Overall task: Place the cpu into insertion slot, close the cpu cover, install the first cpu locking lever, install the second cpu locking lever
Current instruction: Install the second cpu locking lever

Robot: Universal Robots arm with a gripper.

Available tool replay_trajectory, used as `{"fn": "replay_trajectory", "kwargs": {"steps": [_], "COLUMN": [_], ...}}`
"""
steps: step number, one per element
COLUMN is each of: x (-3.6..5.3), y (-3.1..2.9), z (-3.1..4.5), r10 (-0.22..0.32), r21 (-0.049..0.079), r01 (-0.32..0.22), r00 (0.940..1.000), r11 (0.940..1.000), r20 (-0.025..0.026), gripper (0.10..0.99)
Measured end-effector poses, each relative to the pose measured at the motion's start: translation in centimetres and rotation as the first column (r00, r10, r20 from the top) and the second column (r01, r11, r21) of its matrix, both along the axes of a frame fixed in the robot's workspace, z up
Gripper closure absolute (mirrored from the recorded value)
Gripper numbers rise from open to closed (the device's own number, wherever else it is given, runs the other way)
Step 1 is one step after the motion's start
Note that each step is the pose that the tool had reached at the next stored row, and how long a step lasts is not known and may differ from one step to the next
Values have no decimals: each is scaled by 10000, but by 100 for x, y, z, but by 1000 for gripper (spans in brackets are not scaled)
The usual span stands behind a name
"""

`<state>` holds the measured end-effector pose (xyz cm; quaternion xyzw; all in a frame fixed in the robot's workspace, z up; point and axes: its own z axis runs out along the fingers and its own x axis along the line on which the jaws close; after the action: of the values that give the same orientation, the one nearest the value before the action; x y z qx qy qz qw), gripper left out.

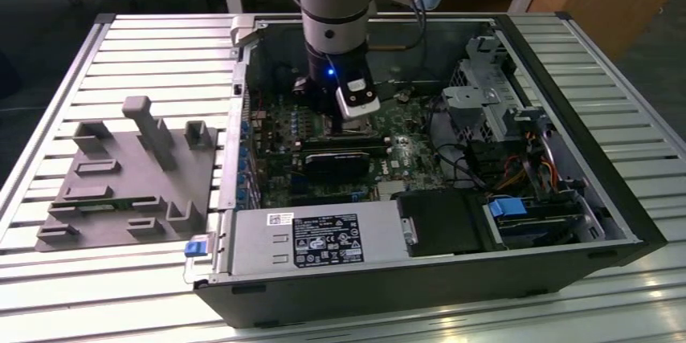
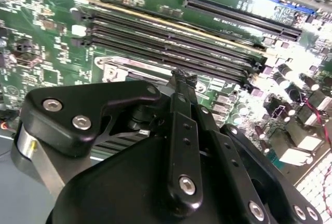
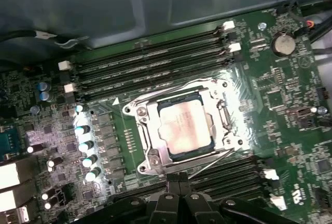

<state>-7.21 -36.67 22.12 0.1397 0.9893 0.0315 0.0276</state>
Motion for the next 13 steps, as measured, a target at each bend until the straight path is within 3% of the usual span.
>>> {"fn": "replay_trajectory", "kwargs": {"steps": [8,13], "x": [-64,-79], "y": [-93,-158], "z": [-62,-85], "r10": [20,25], "r21": [436,826], "r01": [-21,-30], "r00": [10000,10000], "r11": [9990,9966], "r20": [20,63], "gripper": [980,980]}}
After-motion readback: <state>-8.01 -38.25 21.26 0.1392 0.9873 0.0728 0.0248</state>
